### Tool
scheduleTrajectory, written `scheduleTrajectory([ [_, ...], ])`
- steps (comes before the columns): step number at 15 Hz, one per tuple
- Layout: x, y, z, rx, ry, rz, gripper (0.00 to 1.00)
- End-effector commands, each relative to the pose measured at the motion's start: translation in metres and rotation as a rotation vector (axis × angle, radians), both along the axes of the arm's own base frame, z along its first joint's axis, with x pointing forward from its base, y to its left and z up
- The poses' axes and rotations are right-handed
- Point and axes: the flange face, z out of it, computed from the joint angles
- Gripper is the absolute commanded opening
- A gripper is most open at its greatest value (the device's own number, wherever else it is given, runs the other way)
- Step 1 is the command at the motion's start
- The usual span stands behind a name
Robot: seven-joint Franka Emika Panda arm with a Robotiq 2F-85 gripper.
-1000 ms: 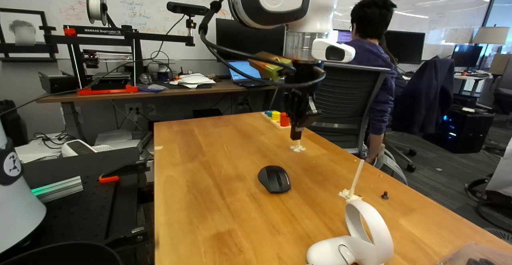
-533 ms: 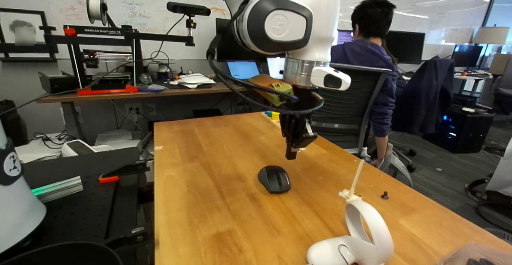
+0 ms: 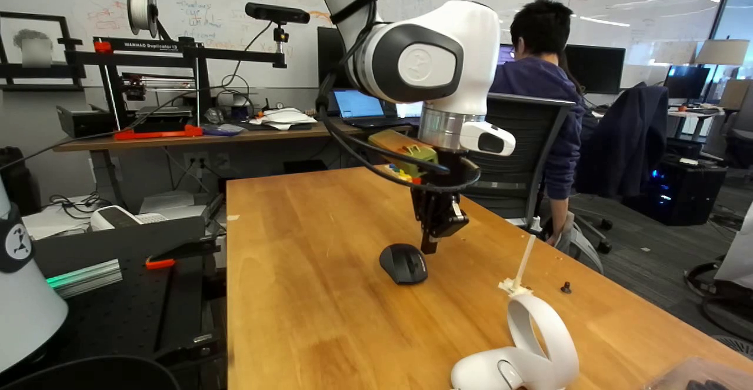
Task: Left click on the mouse
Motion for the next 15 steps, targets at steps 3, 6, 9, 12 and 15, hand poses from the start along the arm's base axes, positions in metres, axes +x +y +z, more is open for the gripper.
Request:
scheduleTrajectory([
  [3, 0.009, 0.005, -0.012, -0.015, -0.003, 0.007, 0.01],
  [6, 0.007, 0.006, -0.019, -0.013, 0.008, 0.007, 0.01],
  [9, 0.006, 0.007, -0.024, -0.013, 0.018, 0.007, 0.01],
  [12, 0.005, 0.007, -0.026, -0.017, 0.022, 0.003, 0.01],
  [15, 0.004, 0.006, -0.025, -0.016, 0.022, -0.001, 0.01],
])
